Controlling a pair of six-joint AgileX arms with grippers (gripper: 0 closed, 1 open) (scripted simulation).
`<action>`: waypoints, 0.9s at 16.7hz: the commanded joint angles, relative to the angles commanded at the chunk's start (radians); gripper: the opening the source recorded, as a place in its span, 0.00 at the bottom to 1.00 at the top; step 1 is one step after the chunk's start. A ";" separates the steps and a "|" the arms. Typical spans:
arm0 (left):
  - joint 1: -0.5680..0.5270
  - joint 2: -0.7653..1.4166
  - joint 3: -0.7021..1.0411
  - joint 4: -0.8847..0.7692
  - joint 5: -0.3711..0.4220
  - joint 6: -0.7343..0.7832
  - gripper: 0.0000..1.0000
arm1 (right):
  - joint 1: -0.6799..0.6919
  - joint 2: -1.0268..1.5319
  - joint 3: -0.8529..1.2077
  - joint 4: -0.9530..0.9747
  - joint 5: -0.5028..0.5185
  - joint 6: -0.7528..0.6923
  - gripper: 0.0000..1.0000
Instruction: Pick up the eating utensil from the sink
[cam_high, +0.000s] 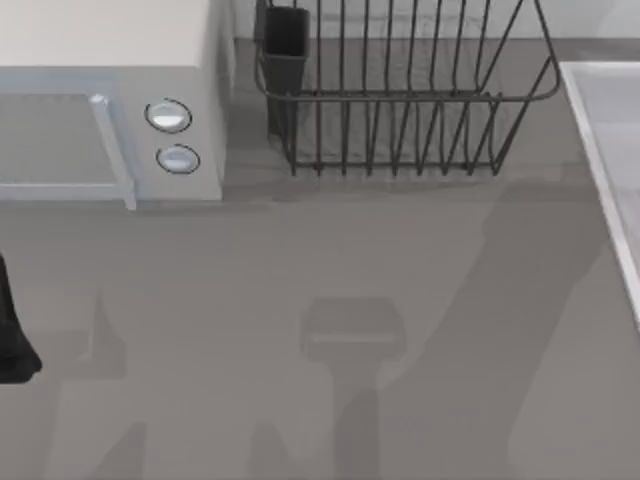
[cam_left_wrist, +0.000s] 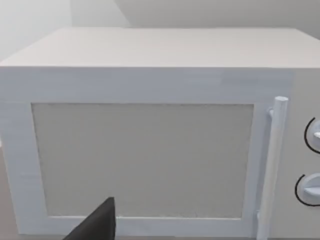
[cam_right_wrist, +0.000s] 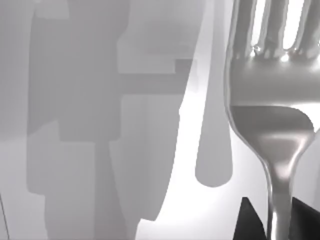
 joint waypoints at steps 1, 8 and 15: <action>0.000 0.000 0.000 0.000 0.000 0.000 1.00 | 0.000 -0.017 0.025 -0.037 0.000 0.000 0.00; 0.000 0.000 0.000 0.000 0.000 0.000 1.00 | 0.004 -0.043 0.054 -0.080 -0.001 0.004 0.00; 0.000 0.000 0.000 0.000 0.000 0.000 1.00 | 0.270 -0.333 -0.224 -0.111 0.003 0.262 0.00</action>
